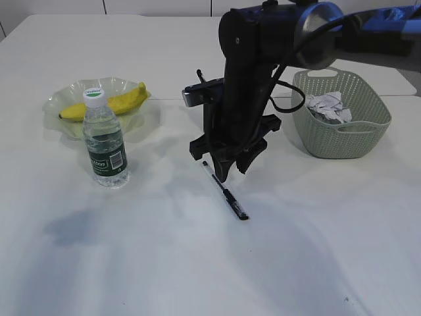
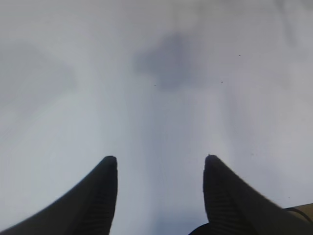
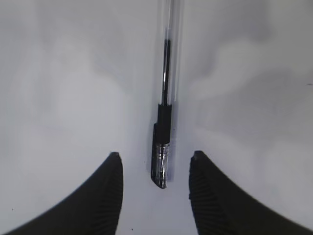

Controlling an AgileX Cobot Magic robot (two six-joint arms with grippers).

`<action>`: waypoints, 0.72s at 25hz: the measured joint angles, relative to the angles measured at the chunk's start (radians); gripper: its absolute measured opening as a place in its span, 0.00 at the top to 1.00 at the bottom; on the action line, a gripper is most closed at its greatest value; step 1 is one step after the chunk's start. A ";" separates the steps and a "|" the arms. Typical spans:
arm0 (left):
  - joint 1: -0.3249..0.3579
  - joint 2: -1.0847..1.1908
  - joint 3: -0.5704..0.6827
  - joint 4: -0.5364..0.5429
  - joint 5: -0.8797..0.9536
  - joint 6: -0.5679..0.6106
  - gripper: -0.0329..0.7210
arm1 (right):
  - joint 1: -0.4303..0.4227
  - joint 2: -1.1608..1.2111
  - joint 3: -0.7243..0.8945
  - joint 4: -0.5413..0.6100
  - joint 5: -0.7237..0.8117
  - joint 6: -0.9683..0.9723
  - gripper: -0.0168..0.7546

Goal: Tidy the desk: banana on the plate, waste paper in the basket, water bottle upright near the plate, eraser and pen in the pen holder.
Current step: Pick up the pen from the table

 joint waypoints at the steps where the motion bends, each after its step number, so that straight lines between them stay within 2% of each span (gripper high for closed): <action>1: 0.000 0.000 0.000 0.002 0.000 0.000 0.43 | 0.000 0.009 0.000 -0.001 0.000 0.000 0.54; 18: 0.000 0.000 0.000 0.006 -0.013 0.000 0.46 | 0.000 0.062 0.034 0.004 -0.008 0.000 0.54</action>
